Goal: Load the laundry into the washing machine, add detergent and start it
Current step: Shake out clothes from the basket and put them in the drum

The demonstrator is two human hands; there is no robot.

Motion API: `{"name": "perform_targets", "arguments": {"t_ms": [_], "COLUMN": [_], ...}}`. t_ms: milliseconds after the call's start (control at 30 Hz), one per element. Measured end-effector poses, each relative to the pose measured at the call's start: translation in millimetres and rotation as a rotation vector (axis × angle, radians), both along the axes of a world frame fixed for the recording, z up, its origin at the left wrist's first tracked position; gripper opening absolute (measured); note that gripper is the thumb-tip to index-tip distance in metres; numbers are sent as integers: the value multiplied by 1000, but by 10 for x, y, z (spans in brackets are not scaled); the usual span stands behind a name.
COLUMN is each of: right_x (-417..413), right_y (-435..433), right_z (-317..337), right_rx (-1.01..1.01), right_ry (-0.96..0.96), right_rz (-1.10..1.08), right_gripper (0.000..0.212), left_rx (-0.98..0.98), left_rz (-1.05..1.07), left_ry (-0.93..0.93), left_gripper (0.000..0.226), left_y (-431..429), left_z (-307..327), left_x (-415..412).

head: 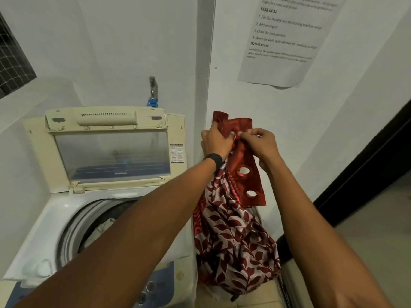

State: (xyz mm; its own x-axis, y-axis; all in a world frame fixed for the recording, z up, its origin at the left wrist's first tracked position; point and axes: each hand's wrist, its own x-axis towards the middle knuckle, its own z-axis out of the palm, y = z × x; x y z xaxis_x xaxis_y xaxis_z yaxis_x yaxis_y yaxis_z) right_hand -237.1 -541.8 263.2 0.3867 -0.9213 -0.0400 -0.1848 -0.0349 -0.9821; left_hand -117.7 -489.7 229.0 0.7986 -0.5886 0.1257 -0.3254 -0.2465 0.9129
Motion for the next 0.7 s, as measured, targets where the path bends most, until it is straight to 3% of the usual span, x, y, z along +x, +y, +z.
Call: {"name": "perform_targets", "arguments": {"t_ms": [133,233,333,500,567,633,700], "right_x": [13,-15,-55,-214,-356,-490,-578], "right_y": [14,-16,-49,10,53,25,-14], "right_z": [-25,-40,-30,-165,-389,-690,-835], "right_rx": [13,-34,-41,-167,-206,-201,-261], "right_ry": [-107,-130,-162,-261,-58,262,410], "right_rz": [20,30,60,135,208,346,350], "right_gripper": [20,20,18,27,37,44,32], "left_rx": [-218,-282,-246,-310,-325,-323,-281], "left_rz": [-187,-333,-485,-425,-380,-363,-362], "left_ry": [275,510,552,575,550,536,437], "left_gripper": [21,24,40,37,27,24,32], "left_y": [39,110,120,101,88,86,73], "left_z": [9,59,58,63,84,116,110], "left_x": [-21,-4,-13,40,107,182,253]}}
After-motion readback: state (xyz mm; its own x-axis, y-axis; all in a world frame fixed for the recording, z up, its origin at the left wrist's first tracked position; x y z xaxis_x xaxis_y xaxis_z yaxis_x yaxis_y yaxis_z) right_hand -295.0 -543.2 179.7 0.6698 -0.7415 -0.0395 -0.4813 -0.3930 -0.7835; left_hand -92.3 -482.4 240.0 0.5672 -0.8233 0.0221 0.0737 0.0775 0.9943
